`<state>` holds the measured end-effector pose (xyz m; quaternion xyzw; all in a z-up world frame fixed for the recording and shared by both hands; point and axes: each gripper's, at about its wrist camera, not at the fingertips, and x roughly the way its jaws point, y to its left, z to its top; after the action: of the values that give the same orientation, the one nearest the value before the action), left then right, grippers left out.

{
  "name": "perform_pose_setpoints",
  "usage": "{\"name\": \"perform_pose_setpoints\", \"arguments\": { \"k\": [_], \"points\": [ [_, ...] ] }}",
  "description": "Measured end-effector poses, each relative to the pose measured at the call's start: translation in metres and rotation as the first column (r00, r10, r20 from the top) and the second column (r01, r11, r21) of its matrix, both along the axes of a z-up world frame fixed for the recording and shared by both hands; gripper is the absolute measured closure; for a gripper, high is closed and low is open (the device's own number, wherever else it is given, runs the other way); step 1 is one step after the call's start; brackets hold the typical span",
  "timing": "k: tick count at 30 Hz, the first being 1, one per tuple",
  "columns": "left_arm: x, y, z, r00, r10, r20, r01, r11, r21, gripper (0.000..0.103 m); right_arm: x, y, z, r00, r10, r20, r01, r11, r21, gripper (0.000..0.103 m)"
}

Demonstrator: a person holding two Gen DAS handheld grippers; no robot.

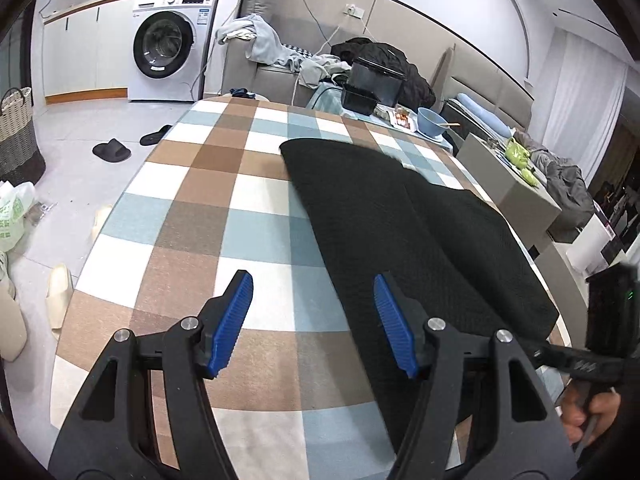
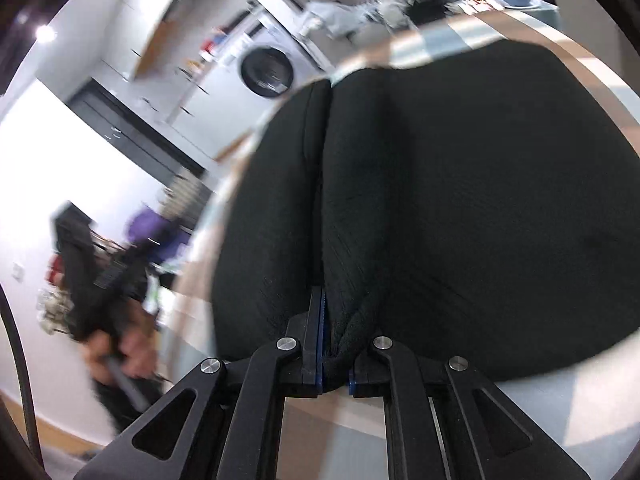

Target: Fold small clothes

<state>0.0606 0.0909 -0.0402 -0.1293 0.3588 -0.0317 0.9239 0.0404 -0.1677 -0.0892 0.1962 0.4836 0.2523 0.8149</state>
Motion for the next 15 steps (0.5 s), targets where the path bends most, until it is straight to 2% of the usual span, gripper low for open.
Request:
{"name": "perform_pose_setpoints", "arguments": {
  "k": [4,6,7,8,12,15],
  "points": [
    [0.0,-0.011,-0.002,1.0,-0.015,-0.003,0.015,1.0,0.014,0.043,-0.003,0.0,0.012,0.998,0.035,0.053,-0.031,0.997,-0.07,0.089],
    [0.003,-0.013,-0.006,1.0,-0.019,-0.017,0.019,1.0,0.01,0.043,0.001,-0.002,0.027,0.993,0.008,0.118,0.004,0.995,-0.101,0.079],
    [0.004,-0.014,-0.008,0.999,-0.02,-0.026,0.02,1.0,0.01,0.043,0.004,-0.003,0.032,0.989,-0.015,0.144,0.032,0.992,-0.119,0.07],
    [0.005,-0.016,-0.011,0.999,-0.023,-0.034,0.023,1.0,0.01,0.043,0.007,-0.003,0.038,0.985,-0.032,0.168,0.054,0.99,-0.128,0.066],
    [0.009,-0.022,-0.018,0.998,-0.047,-0.051,0.048,0.999,0.013,0.043,0.03,0.006,0.056,0.969,-0.007,0.245,0.031,0.995,-0.093,0.066],
    [0.01,-0.025,-0.023,0.996,-0.059,-0.061,0.06,0.998,0.015,0.043,0.06,0.026,0.057,0.974,0.023,0.224,-0.007,0.997,-0.073,0.066]
  ]
}}
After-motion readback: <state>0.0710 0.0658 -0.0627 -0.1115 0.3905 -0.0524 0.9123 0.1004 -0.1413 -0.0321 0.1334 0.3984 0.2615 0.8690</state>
